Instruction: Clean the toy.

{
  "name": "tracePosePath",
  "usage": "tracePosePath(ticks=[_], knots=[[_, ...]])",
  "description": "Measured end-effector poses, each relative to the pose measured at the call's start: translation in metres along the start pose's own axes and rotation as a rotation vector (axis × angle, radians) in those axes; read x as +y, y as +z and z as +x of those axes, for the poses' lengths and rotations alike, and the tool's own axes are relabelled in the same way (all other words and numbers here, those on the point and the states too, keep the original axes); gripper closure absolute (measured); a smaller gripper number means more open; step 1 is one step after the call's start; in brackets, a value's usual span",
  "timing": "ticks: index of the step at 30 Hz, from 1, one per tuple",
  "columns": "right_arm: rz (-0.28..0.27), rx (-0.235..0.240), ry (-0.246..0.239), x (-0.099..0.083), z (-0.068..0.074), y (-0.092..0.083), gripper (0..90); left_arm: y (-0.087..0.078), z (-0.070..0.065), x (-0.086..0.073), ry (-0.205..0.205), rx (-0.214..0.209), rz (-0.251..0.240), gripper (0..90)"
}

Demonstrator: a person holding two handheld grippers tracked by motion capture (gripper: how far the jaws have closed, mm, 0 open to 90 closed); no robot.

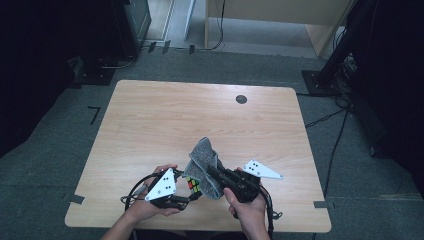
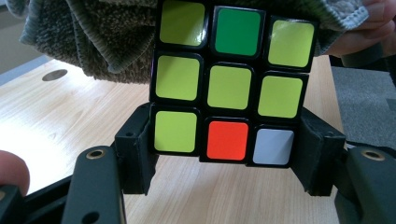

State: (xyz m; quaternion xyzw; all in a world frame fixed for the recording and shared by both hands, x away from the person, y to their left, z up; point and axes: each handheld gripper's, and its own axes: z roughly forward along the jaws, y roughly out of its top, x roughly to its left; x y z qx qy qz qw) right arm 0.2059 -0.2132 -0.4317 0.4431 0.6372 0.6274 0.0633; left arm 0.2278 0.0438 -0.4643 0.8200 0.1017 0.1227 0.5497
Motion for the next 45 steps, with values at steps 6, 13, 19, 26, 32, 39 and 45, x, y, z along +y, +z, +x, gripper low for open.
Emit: tracePosePath(ticks=[6, 13, 19, 26, 32, 39, 45], knots=[[-0.045, 0.044, -0.036, 0.005, 0.013, -0.006, 77.8, 0.000, 0.005, -0.001, -0.036, 0.022, 0.011, 34.5], [0.007, -0.102, -0.103, 0.003, 0.008, -0.002, 77.9, -0.008, 0.009, 0.000, -0.045, 0.015, -0.019, 34.5], [-0.031, 0.024, -0.134, 0.001, 0.021, -0.003, 77.4, -0.004, 0.008, 0.000, -0.052, 0.016, -0.017, 34.5], [-0.062, -0.120, -0.030, 0.003, -0.011, -0.014, 77.8, -0.017, 0.018, -0.002, -0.116, 0.002, -0.096, 34.5], [-0.078, 0.058, 0.096, -0.007, -0.013, -0.005, 78.0, -0.017, 0.019, -0.001, -0.162, -0.030, -0.149, 34.5], [0.027, 0.080, 0.153, -0.026, -0.017, 0.014, 77.9, -0.023, 0.023, 0.001, -0.198, -0.047, -0.194, 34.5], [-0.051, 0.094, 0.126, -0.014, -0.015, 0.003, 77.9, -0.024, 0.024, 0.000, -0.196, -0.044, -0.189, 34.6]])
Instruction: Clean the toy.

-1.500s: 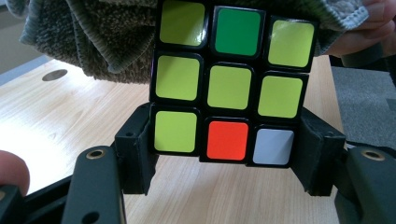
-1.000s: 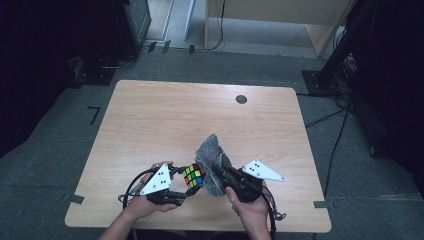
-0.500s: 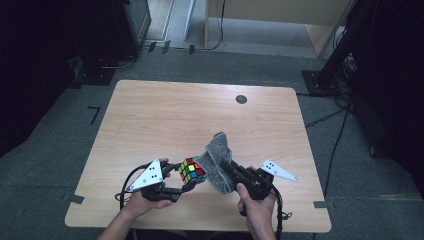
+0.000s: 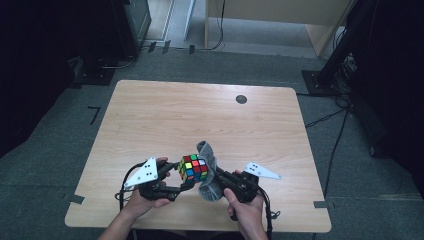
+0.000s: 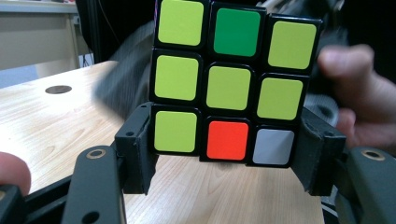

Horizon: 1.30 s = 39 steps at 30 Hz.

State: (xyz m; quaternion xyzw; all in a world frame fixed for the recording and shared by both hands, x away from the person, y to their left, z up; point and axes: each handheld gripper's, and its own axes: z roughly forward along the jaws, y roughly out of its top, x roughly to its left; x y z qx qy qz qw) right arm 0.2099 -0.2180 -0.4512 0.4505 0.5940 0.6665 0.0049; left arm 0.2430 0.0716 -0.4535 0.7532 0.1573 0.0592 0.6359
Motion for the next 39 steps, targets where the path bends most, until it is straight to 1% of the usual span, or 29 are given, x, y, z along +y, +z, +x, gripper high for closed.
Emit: tracePosePath(ticks=[1, 2, 3, 4, 5, 6, 7, 9, 10, 12, 14, 15, 16, 17, 19, 20, 22, 23, 24, 27, 28, 30, 31, 33, 34, 36, 38, 39], knots=[[-0.021, 0.016, 0.002, 0.003, 0.002, -0.002, 77.9, 0.000, 0.000, 0.000, -0.003, -0.003, -0.002, 34.6], [-0.020, 0.018, -0.004, 0.003, 0.004, -0.002, 77.9, 0.000, 0.000, 0.000, -0.007, -0.007, -0.007, 34.6], [-0.006, 0.012, -0.012, 0.001, 0.005, 0.000, 78.1, 0.000, 0.000, 0.001, -0.008, -0.007, -0.007, 34.5], [0.003, 0.001, -0.013, -0.002, 0.005, 0.002, 78.1, 0.001, -0.001, 0.001, -0.002, -0.001, 0.002, 34.5], [0.008, 0.000, 0.003, -0.005, 0.003, 0.004, 78.1, 0.001, -0.001, 0.001, 0.006, 0.003, 0.012, 34.5], [0.019, 0.009, 0.028, -0.007, -0.001, 0.004, 78.0, 0.000, 0.000, 0.000, 0.004, 0.004, 0.012, 34.5], [0.042, 0.012, 0.039, -0.008, -0.004, 0.005, 78.0, 0.000, 0.000, 0.000, -0.003, 0.007, 0.004, 34.5], [0.102, -0.003, 0.015, -0.008, -0.004, 0.008, 77.9, -0.001, 0.001, 0.002, -0.019, 0.002, -0.019, 34.5], [0.103, -0.003, 0.005, -0.008, -0.003, 0.008, 77.9, -0.001, 0.001, 0.002, -0.023, -0.001, -0.027, 34.5], [0.064, -0.001, -0.008, -0.004, 0.001, 0.004, 77.9, -0.002, 0.001, 0.002, -0.016, 0.008, -0.020, 34.5], [0.005, 0.014, -0.014, -0.001, 0.005, 0.000, 78.0, -0.001, 0.002, 0.001, -0.018, 0.010, -0.020, 34.6], [-0.001, 0.011, -0.019, -0.001, 0.007, 0.000, 78.1, -0.002, 0.002, 0.002, -0.031, 0.008, -0.029, 34.5], [-0.004, 0.006, -0.030, -0.004, 0.008, 0.002, 78.2, -0.003, 0.003, 0.002, -0.033, 0.015, -0.032, 34.5], [-0.004, 0.006, -0.017, -0.007, 0.007, 0.003, 78.2, -0.004, 0.004, 0.002, -0.041, 0.024, -0.041, 34.5], [0.021, 0.016, 0.020, -0.013, 0.003, 0.007, 78.0, -0.006, 0.006, 0.002, -0.069, 0.050, -0.074, 34.5], [0.025, 0.008, 0.028, -0.016, 0.003, 0.009, 78.0, -0.006, 0.007, 0.003, -0.088, 0.066, -0.095, 34.5], [0.041, 0.017, 0.057, -0.022, 0.003, 0.015, 78.1, -0.006, 0.008, 0.002, -0.104, 0.088, -0.116, 34.5], [0.041, 0.037, 0.076, -0.025, 0.004, 0.018, 78.0, -0.006, 0.008, 0.002, -0.106, 0.091, -0.123, 34.5], [0.042, 0.055, 0.089, -0.028, 0.006, 0.020, 78.0, -0.005, 0.008, 0.001, -0.111, 0.084, -0.125, 34.5], [0.026, 0.093, 0.092, -0.033, 0.012, 0.027, 78.2, -0.001, 0.005, 0.000, -0.108, 0.075, -0.125, 34.5], [0.027, 0.095, 0.082, -0.034, 0.013, 0.028, 78.2, 0.000, 0.005, 0.000, -0.115, 0.067, -0.125, 34.5], [0.034, 0.121, 0.066, -0.037, 0.016, 0.031, 78.2, 0.002, 0.004, 0.000, -0.123, 0.054, -0.120, 34.5], [0.048, 0.136, 0.057, -0.038, 0.017, 0.033, 78.2, 0.004, 0.003, -0.001, -0.119, 0.050, -0.111, 34.5], [0.071, 0.138, 0.031, -0.041, 0.020, 0.036, 78.1, 0.006, 0.001, -0.001, -0.106, 0.051, -0.092, 34.5], [0.078, 0.122, 0.006, -0.042, 0.021, 0.037, 78.1, 0.006, 0.001, -0.001, -0.110, 0.049, -0.095, 34.5], [0.067, 0.105, -0.006, -0.040, 0.020, 0.035, 78.1, 0.004, 0.002, 0.000, -0.120, 0.047, -0.111, 34.5], [0.036, 0.065, -0.024, -0.035, 0.016, 0.028, 78.2, 0.001, 0.003, 0.001, -0.121, 0.052, -0.123, 34.5], [0.016, 0.047, -0.021, -0.032, 0.013, 0.024, 78.2, -0.001, 0.004, 0.002, -0.123, 0.053, -0.128, 34.5]])
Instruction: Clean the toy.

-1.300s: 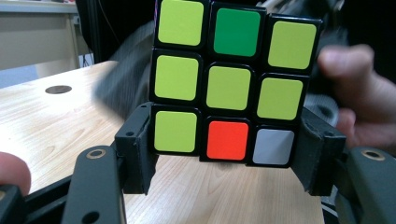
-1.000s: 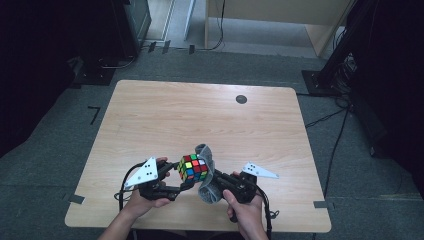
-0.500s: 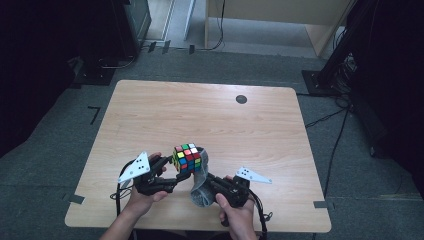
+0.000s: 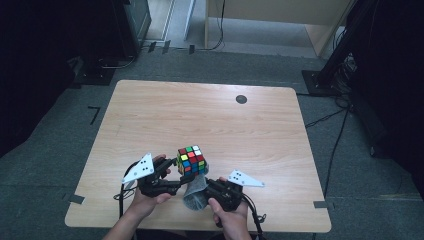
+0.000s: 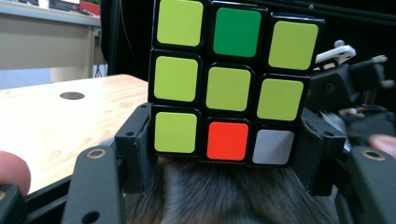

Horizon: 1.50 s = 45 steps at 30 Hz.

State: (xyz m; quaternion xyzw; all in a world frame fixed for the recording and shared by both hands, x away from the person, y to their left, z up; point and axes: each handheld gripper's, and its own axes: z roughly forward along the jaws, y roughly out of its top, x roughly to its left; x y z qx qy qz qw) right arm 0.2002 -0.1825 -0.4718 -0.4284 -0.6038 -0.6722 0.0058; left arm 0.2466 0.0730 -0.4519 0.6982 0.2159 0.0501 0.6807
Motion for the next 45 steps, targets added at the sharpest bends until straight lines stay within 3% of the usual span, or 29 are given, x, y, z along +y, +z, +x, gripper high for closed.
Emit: tracePosePath(ticks=[3, 9, 11, 15, 17, 20, 23, 25, 27, 29, 32, 36, 39, 42, 45], knots=[[-0.029, -0.001, 0.028, 0.002, -0.005, -0.004, 78.2, 0.002, -0.001, -0.001, -0.005, -0.006, 0.003, 34.5], [0.050, 0.075, -0.012, -0.011, 0.009, 0.012, 78.1, 0.006, -0.003, -0.004, 0.018, -0.003, 0.040, 34.5], [0.043, 0.057, -0.030, -0.008, 0.006, 0.009, 78.2, 0.004, -0.002, -0.002, 0.005, -0.002, 0.023, 34.5], [-0.035, 0.010, 0.018, 0.002, -0.005, -0.005, 78.2, 0.003, -0.003, 0.000, 0.021, 0.011, 0.015, 34.5], [-0.029, 0.003, 0.009, -0.001, -0.003, -0.003, 78.1, 0.006, -0.005, -0.002, 0.025, 0.005, 0.030, 34.5], [0.021, 0.047, -0.008, -0.010, 0.005, 0.007, 78.0, 0.008, -0.005, -0.004, 0.038, 0.005, 0.048, 34.5], [0.041, 0.049, -0.044, -0.009, 0.006, 0.008, 77.5, 0.004, -0.003, -0.002, 0.030, 0.014, 0.035, 34.5], [0.045, 0.001, -0.078, -0.004, 0.001, 0.002, 77.4, 0.000, 0.001, -0.001, 0.018, 0.026, 0.026, 34.5], [0.045, -0.090, -0.112, 0.003, -0.008, -0.006, 77.3, -0.003, 0.005, 0.000, 0.012, 0.040, 0.024, 34.5], [0.048, -0.216, -0.148, 0.011, -0.019, -0.016, 77.1, -0.005, 0.007, -0.001, 0.016, 0.052, 0.030, 34.5], [0.073, -0.418, -0.256, 0.018, -0.034, -0.026, 76.7, -0.004, 0.009, -0.002, 0.027, 0.068, 0.047, 34.5], [0.087, -0.518, -0.269, 0.018, -0.051, -0.031, 73.5, 0.000, 0.010, -0.007, 0.039, 0.079, 0.081, 34.5], [0.105, -0.592, -0.305, 0.016, -0.058, -0.030, 61.2, 0.001, 0.011, -0.009, 0.037, 0.083, 0.094, 34.5], [0.093, -0.605, -0.312, 0.019, -0.059, -0.031, 46.1, 0.003, 0.013, -0.012, 0.042, 0.100, 0.114, 34.5], [0.074, -0.609, -0.326, 0.027, -0.053, -0.034, 38.6, 0.004, 0.014, -0.014, 0.048, 0.120, 0.140, 34.5]])
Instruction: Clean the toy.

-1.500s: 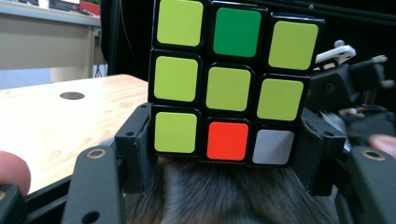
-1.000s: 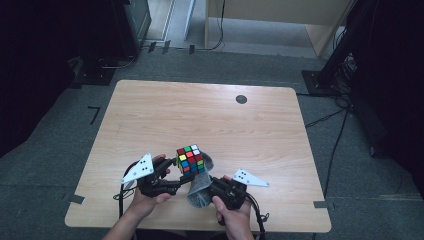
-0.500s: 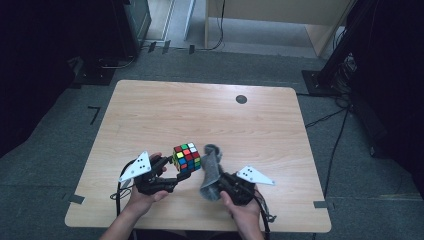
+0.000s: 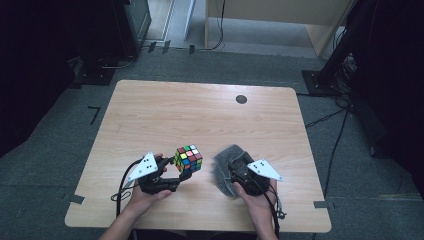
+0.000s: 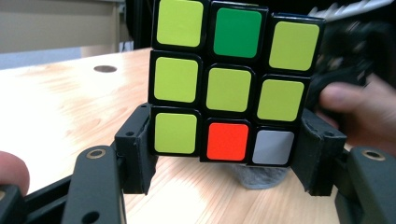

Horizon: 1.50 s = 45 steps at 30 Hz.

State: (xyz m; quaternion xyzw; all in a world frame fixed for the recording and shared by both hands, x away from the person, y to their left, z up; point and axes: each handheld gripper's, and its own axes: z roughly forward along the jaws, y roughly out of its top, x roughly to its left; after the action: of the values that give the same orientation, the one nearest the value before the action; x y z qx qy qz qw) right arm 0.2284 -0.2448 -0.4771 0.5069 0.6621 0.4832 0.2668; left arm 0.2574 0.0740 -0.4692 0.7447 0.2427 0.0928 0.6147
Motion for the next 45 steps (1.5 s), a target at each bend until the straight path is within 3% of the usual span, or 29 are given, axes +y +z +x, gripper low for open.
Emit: tracePosePath(ticks=[3, 5, 8, 12, 14, 17, 22, 26, 29, 32, 39, 41, 43, 45], knots=[[-0.043, 0.016, 0.008, 0.010, 0.003, -0.009, 35.6, 0.001, -0.001, -0.001, 0.016, 0.011, 0.014, 34.5], [-0.076, 0.058, 0.035, 0.018, 0.009, -0.015, 34.5, 0.002, -0.003, -0.002, 0.030, 0.014, 0.021, 34.5], [-0.111, 0.172, 0.081, 0.029, 0.024, -0.023, 32.0, 0.005, -0.005, -0.003, 0.045, 0.015, 0.034, 34.5], [-0.074, 0.322, 0.146, 0.043, 0.047, -0.030, 26.7, 0.011, -0.013, -0.006, 0.095, 0.023, 0.063, 34.5], [-0.049, 0.353, 0.157, 0.045, 0.058, -0.030, 22.2, 0.014, -0.018, -0.007, 0.119, 0.029, 0.068, 34.5], [-0.006, 0.337, 0.154, 0.042, 0.069, -0.025, 13.7, 0.016, -0.027, -0.007, 0.157, 0.040, 0.062, 34.5], [0.054, 0.296, 0.148, 0.034, 0.081, -0.014, 11.6, 0.022, -0.041, -0.008, 0.222, 0.057, 0.060, 34.4], [0.055, 0.262, 0.156, 0.027, 0.084, -0.010, 26.3, 0.023, -0.047, -0.008, 0.236, 0.052, 0.049, 34.4], [0.034, 0.286, 0.176, 0.025, 0.082, -0.012, 33.4, 0.023, -0.048, -0.008, 0.243, 0.065, 0.042, 34.3], [0.037, 0.269, 0.155, 0.025, 0.083, -0.014, 34.5, 0.025, -0.049, -0.008, 0.239, 0.064, 0.055, 33.6], [0.067, 0.212, 0.070, 0.024, 0.093, -0.014, 34.6, 0.030, -0.059, -0.004, 0.307, 0.144, 0.080, 21.0], [0.081, 0.206, 0.051, 0.023, 0.097, -0.013, 34.6, 0.030, -0.064, -0.003, 0.326, 0.136, 0.074, 21.9], [0.089, 0.198, 0.036, 0.021, 0.100, -0.012, 34.6, 0.030, -0.067, -0.002, 0.356, 0.162, 0.080, 23.7], [0.098, 0.190, 0.028, 0.020, 0.101, -0.012, 34.6, 0.031, -0.066, -0.001, 0.349, 0.164, 0.091, 28.9]])
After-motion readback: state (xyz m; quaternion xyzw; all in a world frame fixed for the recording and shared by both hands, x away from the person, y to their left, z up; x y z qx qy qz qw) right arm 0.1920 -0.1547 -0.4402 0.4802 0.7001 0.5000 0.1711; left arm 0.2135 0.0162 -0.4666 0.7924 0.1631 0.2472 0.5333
